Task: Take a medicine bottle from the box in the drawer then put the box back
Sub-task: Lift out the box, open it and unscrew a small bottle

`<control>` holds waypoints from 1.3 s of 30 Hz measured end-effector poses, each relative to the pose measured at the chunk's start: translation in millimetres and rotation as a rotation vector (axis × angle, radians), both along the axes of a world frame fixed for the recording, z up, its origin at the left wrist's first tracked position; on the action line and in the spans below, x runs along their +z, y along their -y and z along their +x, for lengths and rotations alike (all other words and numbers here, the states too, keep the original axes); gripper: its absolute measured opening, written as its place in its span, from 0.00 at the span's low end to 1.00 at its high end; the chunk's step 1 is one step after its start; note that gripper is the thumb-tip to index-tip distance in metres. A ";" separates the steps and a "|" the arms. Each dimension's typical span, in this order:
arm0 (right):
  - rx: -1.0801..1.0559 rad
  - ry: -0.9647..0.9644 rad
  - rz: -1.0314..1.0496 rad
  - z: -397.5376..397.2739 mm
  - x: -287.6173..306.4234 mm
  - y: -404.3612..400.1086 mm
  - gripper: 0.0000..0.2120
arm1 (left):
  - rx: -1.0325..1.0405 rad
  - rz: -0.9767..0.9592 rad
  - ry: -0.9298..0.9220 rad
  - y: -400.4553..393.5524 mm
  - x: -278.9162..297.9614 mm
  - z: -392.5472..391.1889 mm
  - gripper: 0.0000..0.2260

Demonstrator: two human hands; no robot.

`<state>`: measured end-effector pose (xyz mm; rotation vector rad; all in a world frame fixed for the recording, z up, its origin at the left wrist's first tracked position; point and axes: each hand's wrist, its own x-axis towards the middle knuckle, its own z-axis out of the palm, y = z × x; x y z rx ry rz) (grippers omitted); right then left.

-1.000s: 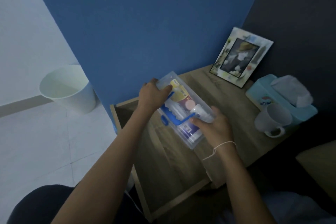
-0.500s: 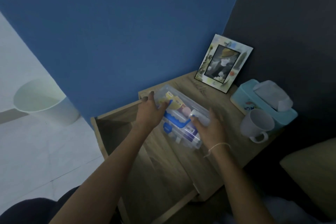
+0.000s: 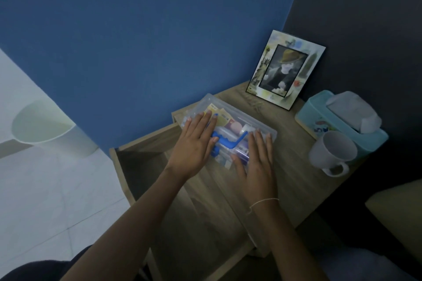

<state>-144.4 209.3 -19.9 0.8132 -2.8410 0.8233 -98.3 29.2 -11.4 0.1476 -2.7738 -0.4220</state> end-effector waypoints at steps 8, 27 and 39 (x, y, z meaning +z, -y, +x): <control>0.051 -0.023 -0.058 -55.9 -2.2 22.4 0.31 | -0.002 0.028 -0.012 27.2 -0.9 -47.9 0.23; 0.068 0.030 -0.114 -89.6 7.3 20.7 0.29 | 0.466 1.020 -0.198 -11.2 -20.8 -52.2 0.11; 0.077 0.047 -0.138 -85.8 8.4 19.2 0.28 | 0.520 1.223 -0.066 -17.2 -16.5 -65.0 0.14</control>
